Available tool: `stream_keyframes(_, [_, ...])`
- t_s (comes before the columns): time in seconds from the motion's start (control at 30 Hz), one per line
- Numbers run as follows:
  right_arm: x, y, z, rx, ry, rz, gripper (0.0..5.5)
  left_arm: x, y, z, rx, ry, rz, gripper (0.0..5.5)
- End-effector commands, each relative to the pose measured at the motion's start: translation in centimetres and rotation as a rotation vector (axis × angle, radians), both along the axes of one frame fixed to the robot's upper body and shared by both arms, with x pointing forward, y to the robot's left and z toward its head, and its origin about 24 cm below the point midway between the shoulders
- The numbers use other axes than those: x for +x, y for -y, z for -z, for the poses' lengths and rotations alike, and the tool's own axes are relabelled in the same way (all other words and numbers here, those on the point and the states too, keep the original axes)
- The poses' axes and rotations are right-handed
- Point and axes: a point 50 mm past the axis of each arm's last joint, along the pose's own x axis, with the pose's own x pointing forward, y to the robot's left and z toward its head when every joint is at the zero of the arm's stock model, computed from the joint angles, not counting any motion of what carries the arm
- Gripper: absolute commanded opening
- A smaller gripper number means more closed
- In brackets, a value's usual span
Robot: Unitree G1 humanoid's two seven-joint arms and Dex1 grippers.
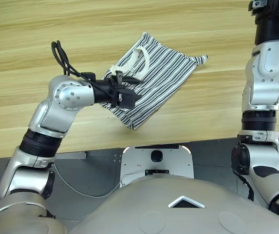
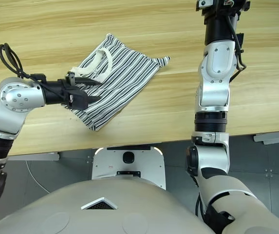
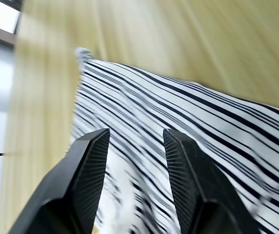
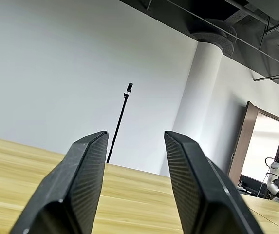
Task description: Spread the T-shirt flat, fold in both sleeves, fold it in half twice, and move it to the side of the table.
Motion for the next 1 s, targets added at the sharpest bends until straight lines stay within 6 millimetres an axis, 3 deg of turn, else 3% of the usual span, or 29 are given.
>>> stream_keyframes(0.03, [0.0,0.5,0.4,0.004,-0.012,0.014,2.14,-1.0,-0.4,1.5,0.079,-0.084,0.058,2.04])
stream_keyframes(0.33, [-0.2,-0.1,-0.1,0.016,0.010,-0.018,2.14,-1.0,1.0,7.1,0.162,-0.183,0.102,2.04])
stream_keyframes(0.5, [-0.1,0.0,-0.1,0.020,0.010,-0.009,2.14,-0.6,5.7,8.4,-0.040,-0.237,0.070,2.04])
stream_keyframes(0.7, [0.0,0.1,-0.1,0.019,0.011,-0.002,2.14,0.8,11.3,8.9,-0.262,-0.224,-0.076,2.04])
stream_keyframes(0.83, [0.0,0.2,0.0,0.020,0.008,0.001,2.14,1.6,13.8,8.5,-0.352,-0.181,-0.146,2.04])
stream_keyframes(1.0, [0.0,-0.1,0.2,0.017,0.001,-0.004,2.14,2.6,15.7,5.3,-0.571,-0.105,-0.219,2.04])
